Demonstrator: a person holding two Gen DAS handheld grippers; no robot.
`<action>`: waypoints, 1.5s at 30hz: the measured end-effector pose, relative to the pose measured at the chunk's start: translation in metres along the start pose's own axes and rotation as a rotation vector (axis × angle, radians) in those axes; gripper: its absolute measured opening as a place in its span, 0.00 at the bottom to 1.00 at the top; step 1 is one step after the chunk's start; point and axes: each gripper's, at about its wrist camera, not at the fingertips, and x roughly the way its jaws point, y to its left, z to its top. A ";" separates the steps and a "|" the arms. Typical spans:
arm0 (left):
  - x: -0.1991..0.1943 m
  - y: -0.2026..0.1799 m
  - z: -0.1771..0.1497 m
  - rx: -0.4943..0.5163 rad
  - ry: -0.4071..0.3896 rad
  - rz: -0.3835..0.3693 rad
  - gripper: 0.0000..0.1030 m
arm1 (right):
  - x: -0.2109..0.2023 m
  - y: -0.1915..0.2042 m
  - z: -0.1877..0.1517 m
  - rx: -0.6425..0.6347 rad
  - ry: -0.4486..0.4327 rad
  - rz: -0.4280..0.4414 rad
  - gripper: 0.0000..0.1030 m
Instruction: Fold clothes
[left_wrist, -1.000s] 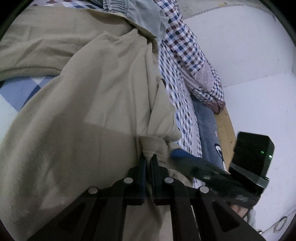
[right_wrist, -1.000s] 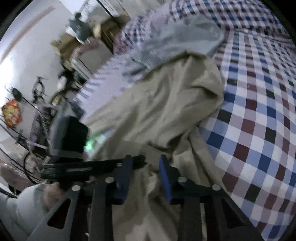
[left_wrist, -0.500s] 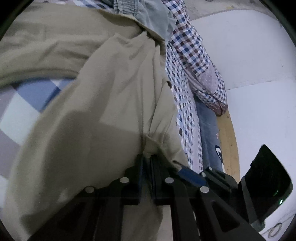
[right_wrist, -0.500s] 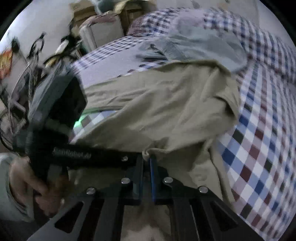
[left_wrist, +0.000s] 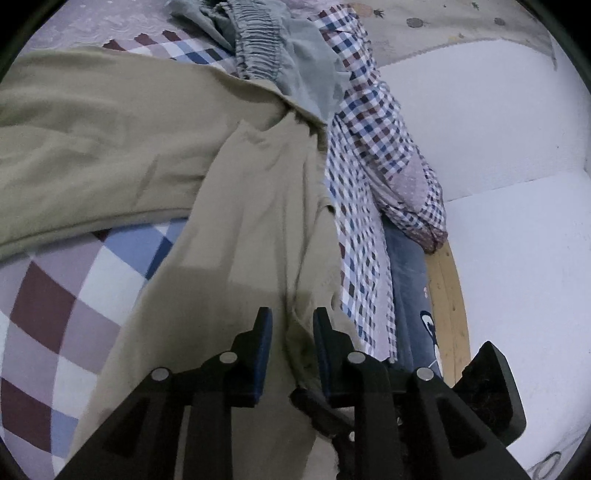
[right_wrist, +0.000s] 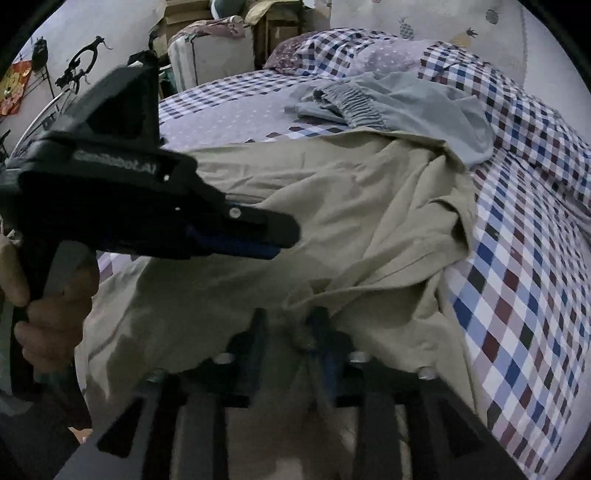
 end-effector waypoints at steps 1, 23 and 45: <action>0.000 0.000 0.000 0.000 -0.001 -0.001 0.22 | 0.000 -0.002 -0.001 0.002 0.004 -0.015 0.46; -0.012 0.013 0.007 -0.047 -0.033 0.004 0.22 | 0.018 -0.030 0.018 0.026 0.100 0.095 0.09; -0.013 0.002 0.015 0.039 -0.172 0.064 0.22 | -0.131 -0.353 0.103 0.334 -0.121 -0.632 0.05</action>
